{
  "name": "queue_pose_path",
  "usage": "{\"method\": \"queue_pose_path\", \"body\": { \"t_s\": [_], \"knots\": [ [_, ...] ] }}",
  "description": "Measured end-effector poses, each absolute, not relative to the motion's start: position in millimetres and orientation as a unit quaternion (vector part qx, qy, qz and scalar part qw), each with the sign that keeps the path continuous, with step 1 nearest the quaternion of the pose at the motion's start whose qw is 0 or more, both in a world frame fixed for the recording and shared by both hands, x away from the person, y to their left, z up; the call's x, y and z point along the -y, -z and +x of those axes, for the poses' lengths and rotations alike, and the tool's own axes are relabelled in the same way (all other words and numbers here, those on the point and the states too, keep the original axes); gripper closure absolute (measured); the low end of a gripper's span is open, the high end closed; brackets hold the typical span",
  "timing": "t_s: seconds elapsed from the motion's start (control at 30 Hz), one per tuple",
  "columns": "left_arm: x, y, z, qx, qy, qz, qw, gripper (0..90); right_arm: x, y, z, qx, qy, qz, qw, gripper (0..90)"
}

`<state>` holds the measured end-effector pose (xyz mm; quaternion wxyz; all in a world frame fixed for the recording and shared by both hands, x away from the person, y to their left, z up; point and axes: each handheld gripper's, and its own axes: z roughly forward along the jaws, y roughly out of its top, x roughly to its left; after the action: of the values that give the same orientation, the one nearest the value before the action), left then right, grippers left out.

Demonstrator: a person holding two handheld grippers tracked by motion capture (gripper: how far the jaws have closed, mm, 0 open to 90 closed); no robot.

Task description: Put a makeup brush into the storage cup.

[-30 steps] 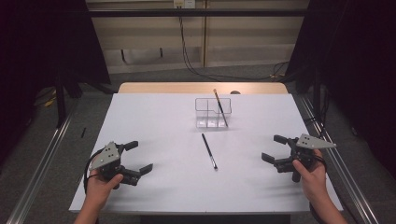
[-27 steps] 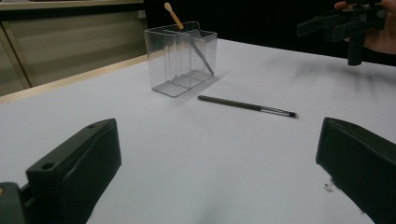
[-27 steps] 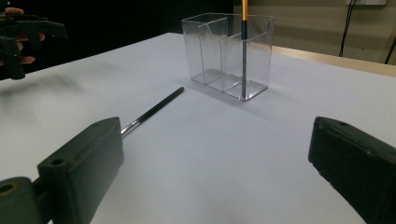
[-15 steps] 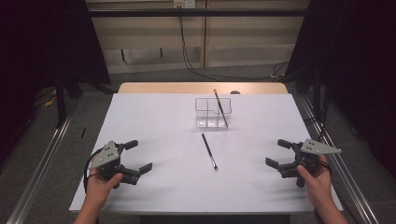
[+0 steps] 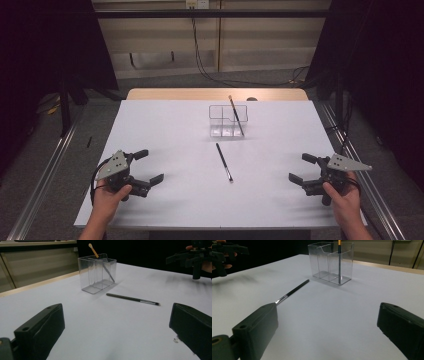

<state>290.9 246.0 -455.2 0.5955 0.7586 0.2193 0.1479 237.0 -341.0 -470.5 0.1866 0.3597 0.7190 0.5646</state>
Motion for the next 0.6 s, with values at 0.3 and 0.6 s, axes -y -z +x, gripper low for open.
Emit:
{"method": "queue_pose_path", "body": {
  "t_s": [0.3,0.6],
  "knots": [
    [-245.5,455.0,291.8,-0.220,-0.146,0.756,0.599,0.0,342.5,473.3,233.4,-0.721,-0.562,0.361,0.185,2.9],
    [-244.7,455.3,292.4,-0.219,-0.147,0.758,0.596,0.0,342.0,473.2,232.4,-0.721,-0.565,0.355,0.187,3.0]
  ]
}}
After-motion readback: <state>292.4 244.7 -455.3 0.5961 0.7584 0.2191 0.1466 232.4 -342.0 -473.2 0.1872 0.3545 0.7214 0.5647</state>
